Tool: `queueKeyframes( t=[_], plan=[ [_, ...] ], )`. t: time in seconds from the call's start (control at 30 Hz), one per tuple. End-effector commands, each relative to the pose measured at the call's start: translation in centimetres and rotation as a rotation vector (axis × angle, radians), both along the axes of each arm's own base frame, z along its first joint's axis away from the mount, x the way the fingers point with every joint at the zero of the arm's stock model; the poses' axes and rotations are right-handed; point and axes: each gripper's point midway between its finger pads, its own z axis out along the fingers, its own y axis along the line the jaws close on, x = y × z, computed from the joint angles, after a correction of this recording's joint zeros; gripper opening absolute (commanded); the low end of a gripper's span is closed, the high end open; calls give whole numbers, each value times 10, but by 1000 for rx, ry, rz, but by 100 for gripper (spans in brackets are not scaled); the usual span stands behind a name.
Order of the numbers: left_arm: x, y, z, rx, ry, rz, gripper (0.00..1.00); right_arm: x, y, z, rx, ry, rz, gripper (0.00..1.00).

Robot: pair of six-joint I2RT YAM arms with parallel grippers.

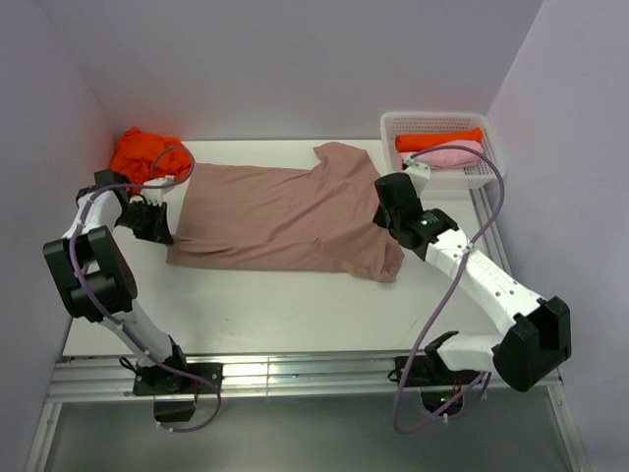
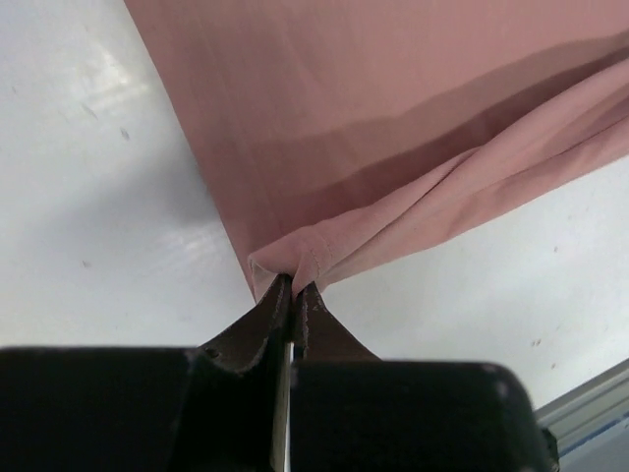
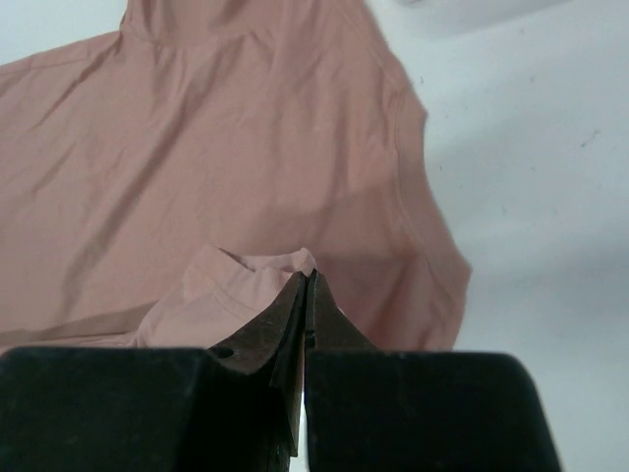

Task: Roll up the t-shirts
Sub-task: Fold the tshirt

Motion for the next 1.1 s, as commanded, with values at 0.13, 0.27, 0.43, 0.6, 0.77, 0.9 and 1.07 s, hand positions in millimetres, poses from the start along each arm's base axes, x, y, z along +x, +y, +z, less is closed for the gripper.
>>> queueKeyframes(
  t=[0.13,0.27,0.43,0.6,0.77,0.9,1.07],
  plan=[
    [42,-1,6,-28,-36,55,0,41,2,25,0,-94,20,0],
    [50,2,-2,-24,-18,74,0,53,1,20,-10,-88,19,0],
    [58,4,-3,-24,-19,85,0,65,2,9,-21,-68,20,0],
    [67,3,-3,-21,-22,90,0,77,3,7,-29,-64,24,0],
    [73,1,-7,-16,-16,92,0,88,3,1,-43,-47,25,0],
    [76,0,-11,-10,-11,96,0,94,1,-4,-57,-33,27,0],
    [80,-1,-14,-4,-6,101,0,101,-2,-9,-59,-23,25,0]
  ],
)
